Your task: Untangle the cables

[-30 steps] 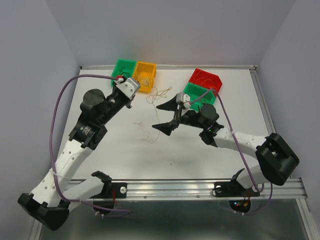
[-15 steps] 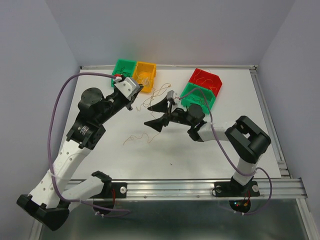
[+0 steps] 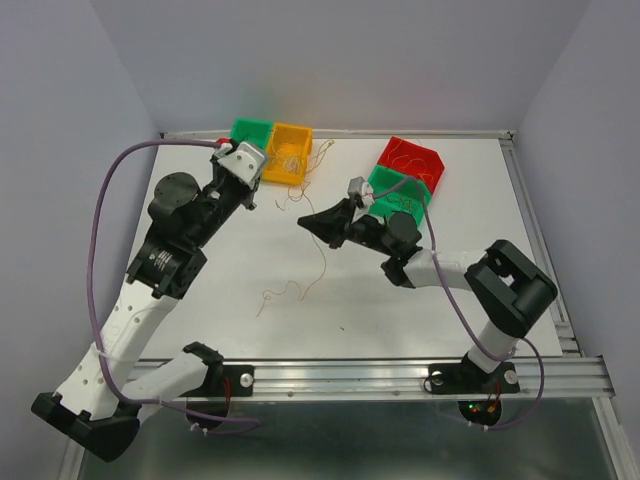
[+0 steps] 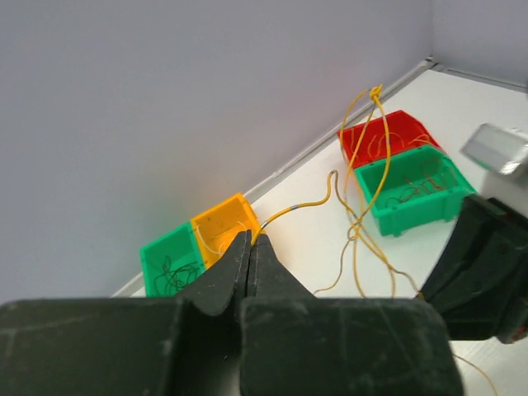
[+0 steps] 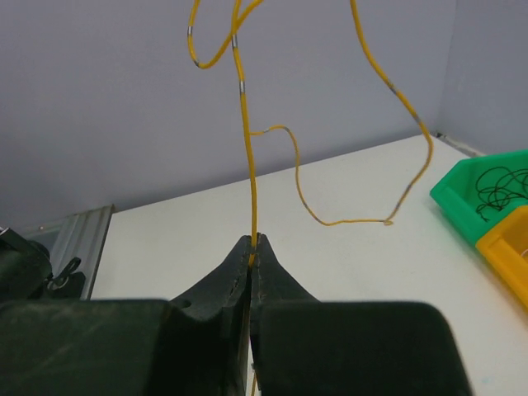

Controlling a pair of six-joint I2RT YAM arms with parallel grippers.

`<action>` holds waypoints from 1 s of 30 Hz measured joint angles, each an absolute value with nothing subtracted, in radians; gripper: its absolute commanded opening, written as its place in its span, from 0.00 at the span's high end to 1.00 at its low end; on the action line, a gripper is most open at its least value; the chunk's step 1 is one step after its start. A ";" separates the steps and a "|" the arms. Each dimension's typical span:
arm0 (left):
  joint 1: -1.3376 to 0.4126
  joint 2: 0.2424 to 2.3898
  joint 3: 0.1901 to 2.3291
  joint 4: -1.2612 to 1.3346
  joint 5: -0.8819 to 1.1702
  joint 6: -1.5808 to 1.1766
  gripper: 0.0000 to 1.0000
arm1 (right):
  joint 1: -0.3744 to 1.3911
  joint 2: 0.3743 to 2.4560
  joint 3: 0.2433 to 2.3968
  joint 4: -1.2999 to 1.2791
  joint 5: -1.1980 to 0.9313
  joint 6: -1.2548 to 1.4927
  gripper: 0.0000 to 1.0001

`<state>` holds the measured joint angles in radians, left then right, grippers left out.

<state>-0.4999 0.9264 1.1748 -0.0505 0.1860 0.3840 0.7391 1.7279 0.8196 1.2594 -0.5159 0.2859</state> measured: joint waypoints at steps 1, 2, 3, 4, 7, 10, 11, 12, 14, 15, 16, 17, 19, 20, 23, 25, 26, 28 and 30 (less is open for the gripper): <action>-0.495 0.926 1.176 -0.047 0.155 0.388 1.00 | 0.739 1.694 0.798 1.260 -0.500 0.278 0.99; -0.490 0.926 1.176 -0.042 0.126 0.392 1.00 | 0.739 1.670 0.780 1.257 -0.479 0.266 1.00; -0.483 0.926 1.176 -0.036 0.091 0.397 1.00 | 0.739 1.645 0.772 1.253 -0.470 0.265 1.00; -0.466 0.928 1.176 -0.027 0.062 0.403 1.00 | 0.738 1.619 0.759 1.247 -0.456 0.257 1.00; -0.382 0.937 1.179 -0.001 0.006 0.407 1.00 | 0.725 1.512 0.717 1.172 -0.372 0.239 1.00; -0.161 0.979 1.196 0.040 0.039 0.369 1.00 | 0.690 1.400 0.696 1.072 -0.238 0.239 0.99; -0.080 0.997 1.200 0.059 0.054 0.348 1.00 | 0.656 1.341 0.683 1.021 -0.157 0.257 0.99; -0.001 1.017 1.201 0.078 0.074 0.322 1.00 | 0.628 1.310 0.676 0.992 -0.121 0.268 0.99; 0.152 1.055 1.201 0.096 0.143 0.256 1.00 | 0.541 1.222 0.634 0.927 -0.047 0.322 0.99; 0.204 1.075 1.201 0.110 0.176 0.224 1.00 | 0.510 1.191 0.617 0.907 -0.017 0.341 0.99; 0.252 1.094 1.201 0.133 0.204 0.196 1.00 | 0.440 1.140 0.584 0.865 0.011 0.369 0.99; 0.284 1.107 1.201 0.147 0.235 0.170 1.00 | 0.401 1.108 0.561 0.842 0.035 0.391 0.99; 0.369 1.149 1.201 0.167 0.377 0.087 1.00 | 0.312 1.024 0.513 0.775 0.060 0.431 0.99; 0.379 1.159 1.201 0.172 0.409 0.065 1.00 | 0.309 0.999 0.505 0.751 0.066 0.441 1.00; 0.414 1.202 1.201 0.192 0.551 -0.006 1.00 | 0.299 0.895 0.481 0.681 0.076 0.470 0.99; 0.426 1.217 1.201 0.195 0.614 -0.033 1.00 | 0.293 0.835 0.467 0.645 0.090 0.484 0.99; 0.429 1.220 1.201 0.196 0.633 -0.043 1.00 | 0.292 0.820 0.462 0.635 0.096 0.488 0.99; 0.439 1.221 1.201 0.204 0.676 -0.064 1.00 | 0.288 0.785 0.453 0.601 0.115 0.500 0.99; 0.461 1.220 1.201 0.223 0.735 -0.092 1.00 | 0.286 0.759 0.446 0.571 0.136 0.508 0.99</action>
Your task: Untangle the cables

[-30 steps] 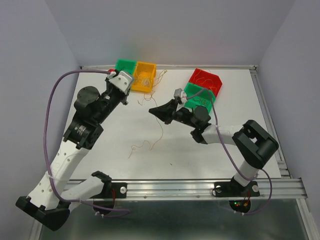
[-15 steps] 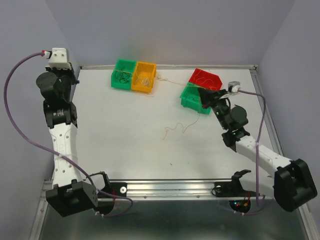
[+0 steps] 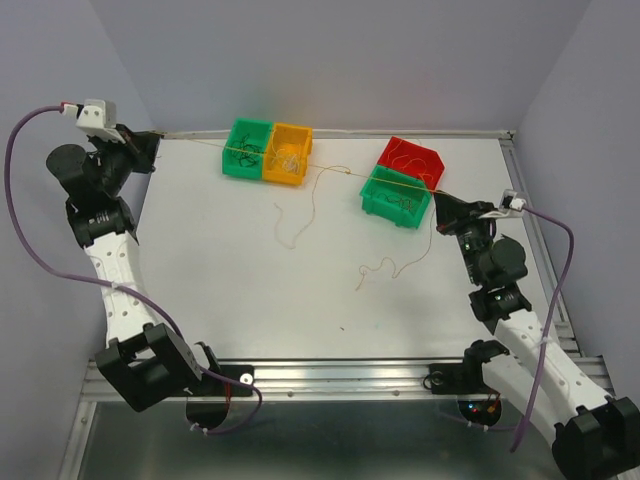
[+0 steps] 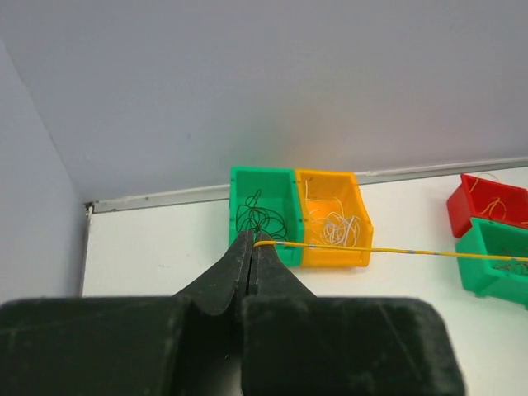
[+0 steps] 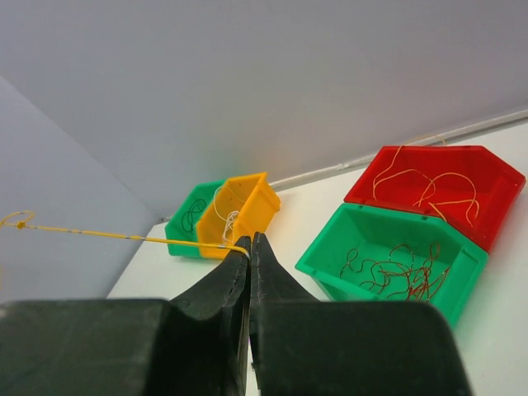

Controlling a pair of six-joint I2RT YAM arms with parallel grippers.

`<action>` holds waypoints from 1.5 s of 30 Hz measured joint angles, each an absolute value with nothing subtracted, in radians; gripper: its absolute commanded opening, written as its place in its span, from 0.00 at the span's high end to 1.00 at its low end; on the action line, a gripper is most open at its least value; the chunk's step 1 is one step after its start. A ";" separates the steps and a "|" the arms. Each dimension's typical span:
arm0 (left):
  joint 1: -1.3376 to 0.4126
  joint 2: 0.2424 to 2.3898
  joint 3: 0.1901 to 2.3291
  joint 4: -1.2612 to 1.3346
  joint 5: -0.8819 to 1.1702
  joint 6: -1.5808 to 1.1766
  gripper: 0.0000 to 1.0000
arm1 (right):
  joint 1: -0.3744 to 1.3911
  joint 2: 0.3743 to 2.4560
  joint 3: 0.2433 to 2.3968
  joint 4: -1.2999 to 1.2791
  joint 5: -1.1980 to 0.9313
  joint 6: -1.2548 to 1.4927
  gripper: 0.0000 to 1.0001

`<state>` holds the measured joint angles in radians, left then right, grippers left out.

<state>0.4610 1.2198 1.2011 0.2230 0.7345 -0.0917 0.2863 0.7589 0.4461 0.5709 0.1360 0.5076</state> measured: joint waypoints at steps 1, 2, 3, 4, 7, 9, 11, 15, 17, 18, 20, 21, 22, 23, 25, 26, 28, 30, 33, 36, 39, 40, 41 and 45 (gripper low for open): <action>0.468 1.220 1.201 0.229 0.755 -0.100 1.00 | 0.286 0.749 0.444 0.558 0.142 0.510 0.99; 0.480 1.220 1.201 0.236 0.778 -0.111 1.00 | 0.286 0.741 0.442 0.548 0.142 0.511 0.99; 0.491 1.220 1.201 0.240 0.801 -0.118 1.00 | 0.286 0.736 0.442 0.542 0.142 0.511 0.99; 0.498 1.219 1.201 0.243 0.815 -0.123 1.00 | 0.286 0.732 0.442 0.537 0.141 0.513 0.99; 0.512 1.211 1.197 0.254 0.844 -0.132 1.00 | 0.286 0.725 0.442 0.529 0.142 0.517 0.99; 0.518 1.198 1.185 0.266 0.847 -0.134 1.00 | 0.286 0.727 0.442 0.524 0.142 0.517 0.99; 0.524 1.182 1.173 0.277 0.859 -0.134 1.00 | 0.280 0.730 0.442 0.523 0.133 0.517 0.99; 0.503 1.147 1.132 0.306 0.841 -0.092 1.00 | 0.245 0.751 0.442 0.548 0.062 0.506 0.99; 0.449 1.126 1.104 0.308 0.777 -0.043 1.00 | 0.219 0.777 0.442 0.568 0.030 0.500 0.99; 0.399 1.113 1.085 0.307 0.741 -0.019 1.00 | 0.203 0.802 0.442 0.581 -0.012 0.498 0.99; 0.297 1.097 1.041 0.306 0.698 0.023 1.00 | 0.188 0.843 0.442 0.606 -0.057 0.497 0.99; 0.256 1.093 1.026 0.305 0.694 0.035 1.00 | 0.184 0.858 0.442 0.616 -0.078 0.498 0.99; 0.183 1.090 1.003 0.295 0.673 0.059 1.00 | 0.184 0.880 0.442 0.638 -0.119 0.498 0.99; 0.123 1.091 0.986 0.286 0.658 0.077 1.00 | 0.184 0.892 0.443 0.650 -0.140 0.498 0.99; 0.022 1.099 0.957 0.276 0.635 0.111 1.00 | 0.184 0.914 0.443 0.682 -0.200 0.501 0.99; -0.023 1.105 0.942 0.275 0.619 0.127 1.00 | 0.184 0.921 0.443 0.698 -0.223 0.503 0.99; -0.128 1.132 0.914 0.270 0.597 0.161 1.00 | 0.184 0.938 0.444 0.736 -0.265 0.511 0.99; -0.214 1.180 0.899 0.264 0.574 0.196 1.00 | 0.190 0.961 0.452 0.775 -0.317 0.521 0.99; -0.296 1.246 0.894 0.252 0.556 0.233 1.00 | 0.210 1.012 0.482 0.820 -0.377 0.527 0.99; -0.340 1.276 0.889 0.239 0.550 0.257 1.00 | 0.261 1.095 0.531 0.847 -0.436 0.521 0.99; -0.352 1.270 0.873 0.249 0.558 0.269 1.00 | 0.330 1.197 0.592 0.874 -0.496 0.485 0.99; -0.352 1.267 0.868 0.252 0.563 0.272 1.00 | 0.348 1.229 0.612 0.877 -0.518 0.473 0.99; -0.352 1.263 0.859 0.257 0.569 0.275 1.00 | 0.379 1.290 0.651 0.880 -0.556 0.456 0.99; -0.352 1.232 0.826 0.257 0.611 0.291 1.00 | 0.462 1.458 0.730 0.889 -0.647 0.395 0.99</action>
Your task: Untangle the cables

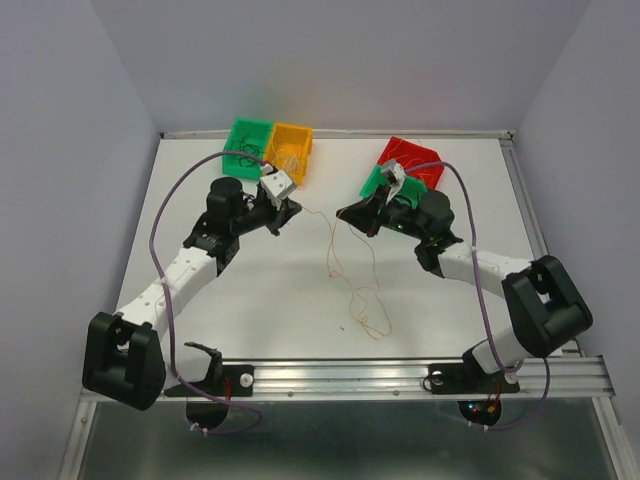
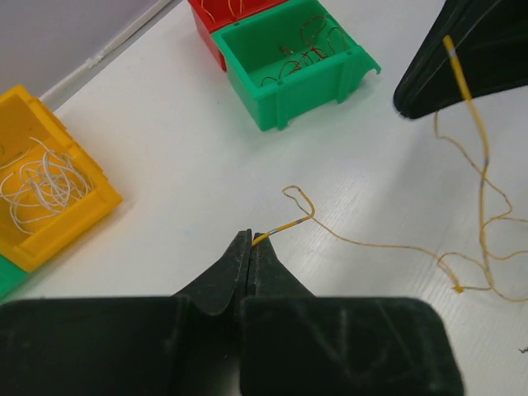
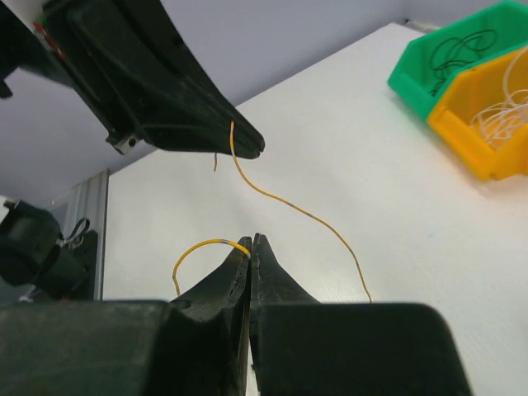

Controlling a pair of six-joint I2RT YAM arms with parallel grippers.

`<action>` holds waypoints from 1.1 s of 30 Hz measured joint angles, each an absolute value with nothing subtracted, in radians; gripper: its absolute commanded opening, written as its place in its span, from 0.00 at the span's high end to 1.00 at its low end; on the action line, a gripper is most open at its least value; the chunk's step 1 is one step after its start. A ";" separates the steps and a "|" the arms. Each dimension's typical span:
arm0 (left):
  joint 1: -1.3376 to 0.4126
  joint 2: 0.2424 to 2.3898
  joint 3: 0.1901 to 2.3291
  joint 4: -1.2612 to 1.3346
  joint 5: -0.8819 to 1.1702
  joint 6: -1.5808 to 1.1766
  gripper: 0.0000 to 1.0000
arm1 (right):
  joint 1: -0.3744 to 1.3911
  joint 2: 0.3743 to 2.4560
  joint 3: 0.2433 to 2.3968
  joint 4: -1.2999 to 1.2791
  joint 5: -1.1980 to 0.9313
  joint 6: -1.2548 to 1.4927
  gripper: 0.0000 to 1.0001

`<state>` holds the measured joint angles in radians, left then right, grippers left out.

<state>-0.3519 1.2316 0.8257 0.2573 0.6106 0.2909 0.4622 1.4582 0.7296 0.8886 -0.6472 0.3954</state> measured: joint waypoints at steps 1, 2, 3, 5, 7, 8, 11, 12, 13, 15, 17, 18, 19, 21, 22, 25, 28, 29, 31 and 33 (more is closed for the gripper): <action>-0.352 1.223 0.822 0.256 0.624 0.295 1.00 | 0.474 1.486 0.740 0.892 -0.668 0.381 0.99; -0.355 1.212 0.818 0.257 0.638 0.300 1.00 | 0.482 1.509 0.748 0.896 -0.685 0.368 0.99; -0.359 1.203 0.817 0.256 0.649 0.305 1.00 | 0.491 1.533 0.760 0.904 -0.703 0.356 0.99; -0.368 1.189 0.817 0.252 0.667 0.313 1.00 | 0.508 1.587 0.774 0.924 -0.734 0.330 0.92; -0.379 1.184 0.817 0.242 0.680 0.321 1.00 | 0.518 1.610 0.777 0.942 -0.749 0.308 0.88; -0.386 1.185 0.818 0.232 0.684 0.326 1.00 | 0.522 1.620 0.777 0.953 -0.756 0.294 0.77; -0.400 1.193 0.818 0.199 0.692 0.337 1.00 | 0.529 1.628 0.777 0.961 -0.759 0.263 0.56; -0.404 1.196 0.819 0.188 0.692 0.342 1.00 | 0.531 1.628 0.777 0.967 -0.758 0.257 0.53; -0.408 1.201 0.821 0.176 0.692 0.347 1.00 | 0.533 1.629 0.777 0.978 -0.757 0.249 0.47; -0.418 1.211 0.828 0.150 0.691 0.358 1.00 | 0.535 1.629 0.777 0.988 -0.756 0.235 0.41; -0.425 1.220 0.838 0.131 0.691 0.365 1.00 | 0.538 1.631 0.777 0.998 -0.757 0.223 0.35; -0.427 1.221 0.841 0.124 0.691 0.369 1.00 | 0.540 1.632 0.777 1.001 -0.762 0.219 0.33; -0.429 1.221 0.844 0.115 0.691 0.370 1.00 | 0.540 1.633 0.778 1.003 -0.768 0.213 0.31; -0.431 1.221 0.851 0.106 0.691 0.371 1.00 | 0.543 1.640 0.780 1.005 -0.797 0.204 0.28; -0.431 1.221 0.854 0.104 0.689 0.373 1.00 | 0.545 1.643 0.781 1.005 -0.814 0.197 0.26; -0.431 1.221 0.862 0.096 0.686 0.373 1.00 | 0.552 1.645 0.781 1.005 -0.850 0.185 0.24; -0.431 1.221 0.872 0.084 0.690 0.373 1.00 | 0.559 1.645 0.781 1.006 -0.877 0.170 0.24; -0.431 1.221 0.874 0.079 0.692 0.373 1.00 | 0.562 1.645 0.781 1.006 -0.884 0.164 0.24; -0.431 1.221 0.880 0.066 0.700 0.373 1.00 | 0.564 1.645 0.781 1.006 -0.896 0.156 0.24; -0.431 1.221 0.886 0.055 0.707 0.373 1.00 | 0.565 1.651 0.785 1.006 -0.906 0.149 0.26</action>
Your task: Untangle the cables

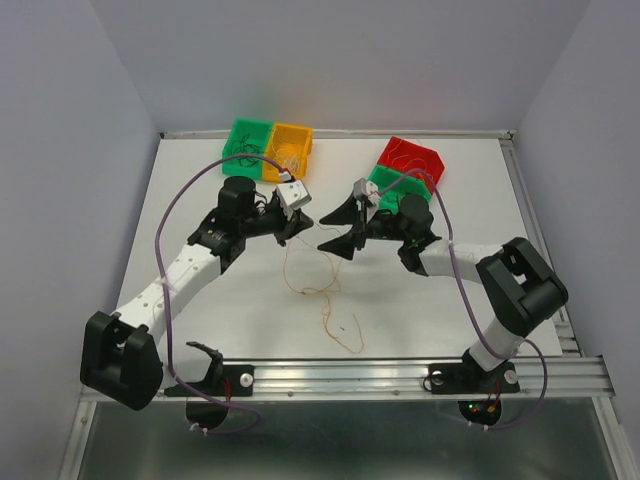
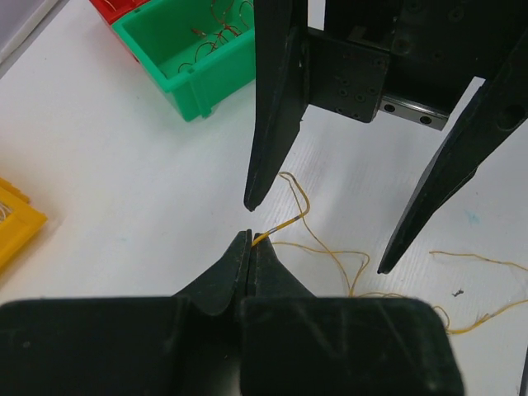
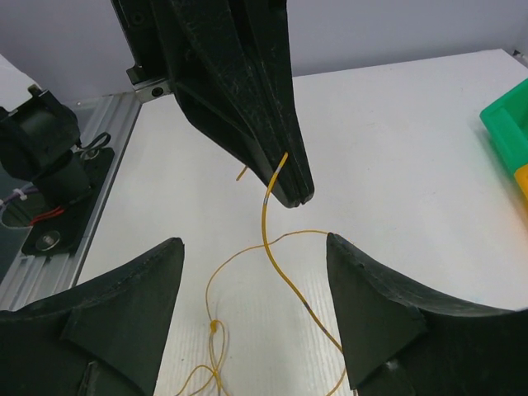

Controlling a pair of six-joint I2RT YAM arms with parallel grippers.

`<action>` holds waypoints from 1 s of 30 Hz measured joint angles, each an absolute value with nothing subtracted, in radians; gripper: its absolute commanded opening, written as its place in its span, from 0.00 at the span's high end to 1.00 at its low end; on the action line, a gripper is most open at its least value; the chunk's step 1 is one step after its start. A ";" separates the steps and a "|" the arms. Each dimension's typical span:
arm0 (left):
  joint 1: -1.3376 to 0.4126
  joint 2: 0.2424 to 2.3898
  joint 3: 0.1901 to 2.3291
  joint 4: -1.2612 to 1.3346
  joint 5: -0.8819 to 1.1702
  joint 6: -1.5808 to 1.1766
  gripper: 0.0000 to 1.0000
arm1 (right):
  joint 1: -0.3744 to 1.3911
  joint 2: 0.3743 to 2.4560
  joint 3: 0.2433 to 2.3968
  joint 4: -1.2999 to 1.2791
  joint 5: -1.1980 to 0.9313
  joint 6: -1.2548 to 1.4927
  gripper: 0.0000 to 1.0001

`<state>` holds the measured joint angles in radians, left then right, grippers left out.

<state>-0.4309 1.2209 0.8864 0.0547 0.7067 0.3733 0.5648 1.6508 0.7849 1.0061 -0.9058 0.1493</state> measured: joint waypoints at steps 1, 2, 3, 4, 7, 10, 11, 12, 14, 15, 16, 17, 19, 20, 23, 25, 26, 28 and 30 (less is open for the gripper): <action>-0.431 1.221 0.890 0.050 0.708 0.374 1.00 | 0.565 1.655 0.788 1.007 -0.908 0.149 0.29; -0.431 1.221 0.892 0.045 0.709 0.374 1.00 | 0.565 1.663 0.794 1.007 -0.913 0.145 0.37; -0.431 1.221 0.894 0.042 0.711 0.375 1.00 | 0.566 1.674 0.804 1.006 -0.917 0.140 0.39; -0.431 1.221 0.895 0.039 0.712 0.376 1.00 | 0.566 1.679 0.807 1.006 -0.919 0.141 0.39; -0.431 1.221 0.899 0.024 0.715 0.382 1.00 | 0.572 1.705 0.823 1.002 -0.925 0.131 0.71; -0.431 1.221 0.904 0.006 0.716 0.392 0.95 | 0.578 1.716 0.835 0.990 -0.924 0.118 0.99; -0.431 1.221 0.907 -0.004 0.714 0.399 0.90 | 0.579 1.717 0.838 0.979 -0.924 0.119 0.99; -0.430 1.221 0.910 -0.013 0.711 0.405 0.80 | 0.582 1.717 0.842 0.971 -0.923 0.114 0.99; -0.431 1.221 0.912 -0.024 0.696 0.418 0.44 | 0.586 1.717 0.843 0.965 -0.919 0.104 0.99; -0.431 1.221 0.912 -0.030 0.685 0.421 0.37 | 0.590 1.717 0.843 0.960 -0.912 0.101 0.99; -0.431 1.221 0.912 -0.035 0.671 0.433 0.24 | 0.591 1.717 0.843 0.953 -0.904 0.099 0.99; -0.431 1.221 0.912 -0.043 0.657 0.439 0.20 | 0.591 1.717 0.843 0.948 -0.896 0.096 0.99; -0.430 1.221 0.911 -0.049 0.636 0.453 0.16 | 0.591 1.717 0.842 0.939 -0.874 0.090 0.99; -0.431 1.221 0.911 -0.056 0.624 0.455 0.16 | 0.591 1.716 0.842 0.934 -0.863 0.089 0.99; -0.431 1.238 0.911 -0.078 0.588 0.464 0.14 | 0.591 1.707 0.842 0.918 -0.813 0.081 0.99; -0.431 1.269 0.911 -0.093 0.550 0.467 0.14 | 0.591 1.695 0.841 0.910 -0.777 0.075 0.99; -0.431 1.285 0.911 -0.101 0.531 0.467 0.14 | 0.591 1.687 0.841 0.908 -0.759 0.074 0.99; -0.430 1.320 0.911 -0.116 0.489 0.467 0.14 | 0.591 1.674 0.841 0.908 -0.730 0.072 0.99; -0.430 1.348 0.911 -0.123 0.460 0.466 0.14 | 0.591 1.664 0.841 0.908 -0.693 0.072 0.99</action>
<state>-0.4305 1.3479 0.9112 -0.1230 0.4599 0.4660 0.5907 1.6642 0.8406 0.9081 -0.6926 0.0719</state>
